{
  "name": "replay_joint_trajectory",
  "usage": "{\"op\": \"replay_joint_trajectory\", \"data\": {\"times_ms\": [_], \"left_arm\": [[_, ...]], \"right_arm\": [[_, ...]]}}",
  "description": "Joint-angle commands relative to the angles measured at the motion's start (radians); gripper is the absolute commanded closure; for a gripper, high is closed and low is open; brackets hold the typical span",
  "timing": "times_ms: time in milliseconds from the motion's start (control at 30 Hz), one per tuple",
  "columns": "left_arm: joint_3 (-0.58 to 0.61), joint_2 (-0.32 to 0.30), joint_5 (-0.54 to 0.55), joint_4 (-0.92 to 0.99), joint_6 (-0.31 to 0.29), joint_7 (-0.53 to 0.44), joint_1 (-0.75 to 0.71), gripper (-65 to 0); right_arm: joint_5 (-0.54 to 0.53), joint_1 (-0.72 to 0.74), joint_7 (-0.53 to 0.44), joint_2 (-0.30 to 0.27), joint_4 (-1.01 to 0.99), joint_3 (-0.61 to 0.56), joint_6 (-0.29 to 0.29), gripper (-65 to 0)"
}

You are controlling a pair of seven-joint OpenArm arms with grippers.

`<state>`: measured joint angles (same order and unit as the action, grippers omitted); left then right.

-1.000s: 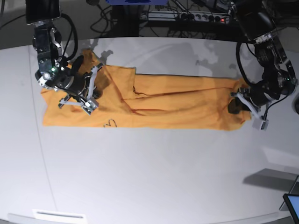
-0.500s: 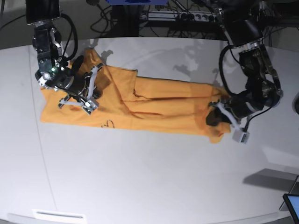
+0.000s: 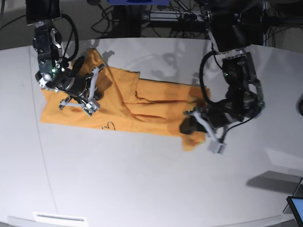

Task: Fold the T-shirt properly
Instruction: 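Lift the hem end with the left gripper and fold it toward the right gripper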

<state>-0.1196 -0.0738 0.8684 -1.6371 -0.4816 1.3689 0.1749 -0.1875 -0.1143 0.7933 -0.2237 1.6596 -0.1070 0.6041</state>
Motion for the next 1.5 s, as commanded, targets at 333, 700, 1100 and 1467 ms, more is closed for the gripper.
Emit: {"op": "replay_joint_trajectory", "data": {"times_ms": [333,700,1100,1467], "left_arm": [[0.123,0.116,-0.054,-0.019,-0.004,-0.023,0.024,0.0],[0.252,0.119,-0.130,-0.018,-0.002,-0.023,0.010,0.0],[0.269,0.116,-0.131,0.082,-0.002,-0.023,0.012,0.0],[0.274,0.121,-0.131,0.080,-0.002,-0.023,0.024,-0.2]], "right_arm": [[0.016,-0.002,0.038,-0.010,0.000,-0.001,0.004,-0.1],[0.016,-0.002,0.036,-0.010,0.000,0.000,0.004,-0.1],[0.016,-0.002,0.036,-0.010,0.000,0.000,0.004,-0.1],[0.016,-0.002,0.036,-0.009,0.000,0.000,0.004,-0.1]]}}
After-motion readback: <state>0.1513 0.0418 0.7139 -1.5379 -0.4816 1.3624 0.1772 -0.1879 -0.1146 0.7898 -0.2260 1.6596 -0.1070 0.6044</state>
